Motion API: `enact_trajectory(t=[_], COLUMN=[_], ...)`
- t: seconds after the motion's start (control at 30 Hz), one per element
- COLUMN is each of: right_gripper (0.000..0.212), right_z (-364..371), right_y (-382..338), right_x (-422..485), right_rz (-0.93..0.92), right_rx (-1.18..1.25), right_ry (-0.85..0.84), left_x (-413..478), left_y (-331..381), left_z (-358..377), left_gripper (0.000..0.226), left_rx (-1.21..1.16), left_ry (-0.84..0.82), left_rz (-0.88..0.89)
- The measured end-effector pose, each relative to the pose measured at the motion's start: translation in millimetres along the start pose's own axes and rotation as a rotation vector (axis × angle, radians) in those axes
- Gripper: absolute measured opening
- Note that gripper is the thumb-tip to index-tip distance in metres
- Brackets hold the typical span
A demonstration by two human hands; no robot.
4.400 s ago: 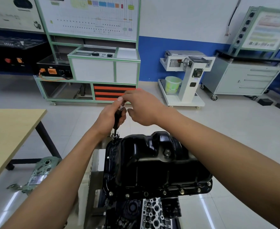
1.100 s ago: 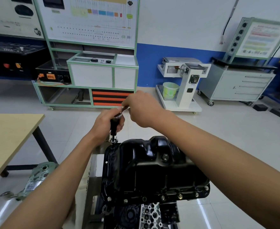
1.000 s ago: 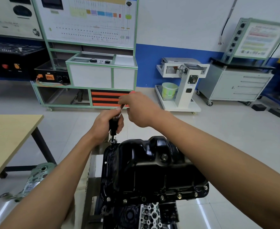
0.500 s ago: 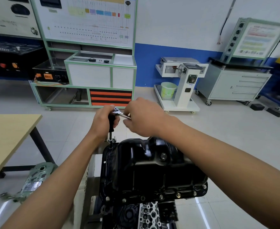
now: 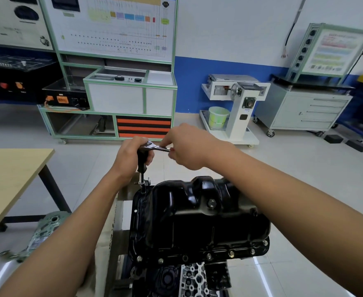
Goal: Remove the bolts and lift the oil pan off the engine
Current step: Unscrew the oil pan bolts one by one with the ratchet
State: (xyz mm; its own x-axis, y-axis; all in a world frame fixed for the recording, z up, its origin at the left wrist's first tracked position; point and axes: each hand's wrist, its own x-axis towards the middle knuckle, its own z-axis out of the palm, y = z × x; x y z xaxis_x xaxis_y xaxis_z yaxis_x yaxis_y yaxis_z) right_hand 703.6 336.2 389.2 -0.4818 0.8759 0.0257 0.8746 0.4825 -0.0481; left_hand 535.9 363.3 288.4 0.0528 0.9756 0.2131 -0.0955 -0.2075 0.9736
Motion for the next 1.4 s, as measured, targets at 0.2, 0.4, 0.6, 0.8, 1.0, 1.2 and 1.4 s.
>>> enact_trajectory(t=[0.2,0.4,0.6,0.8,1.0,1.2,1.4], right_gripper=[0.057,0.06,0.03,0.018,0.013,0.031,0.053], right_z=[14,27,13,6,8,7,15], right_y=[11,14,6,-22,-24,-1,3], right_x=[23,24,13,-8,-6,13,35], right_rz=[-0.044,-0.12,-0.019,-0.015,-0.011,0.034,-0.08], right_rx=[0.097,0.131,-0.083,0.097,0.18,-0.141,0.027], right_ry=[0.076,0.065,0.103,0.065,0.02,0.104,0.06], left_x=[-6,-8,-6,-4,-5,-6,-8], left_y=[-2,-1,0,-2,-3,0,1], left_z=[7,7,11,17,16,1,5], left_gripper=[0.043,0.044,0.045,0.042,0.043,0.043,0.041], left_rx=[0.07,0.023,0.007,-0.018,-0.015,0.013,0.05], left_ry=[-0.126,-0.051,0.087,0.165,0.228,-0.015,-0.212], left_rz=[0.016,-0.006,-0.059,0.024,0.015,0.016,0.012])
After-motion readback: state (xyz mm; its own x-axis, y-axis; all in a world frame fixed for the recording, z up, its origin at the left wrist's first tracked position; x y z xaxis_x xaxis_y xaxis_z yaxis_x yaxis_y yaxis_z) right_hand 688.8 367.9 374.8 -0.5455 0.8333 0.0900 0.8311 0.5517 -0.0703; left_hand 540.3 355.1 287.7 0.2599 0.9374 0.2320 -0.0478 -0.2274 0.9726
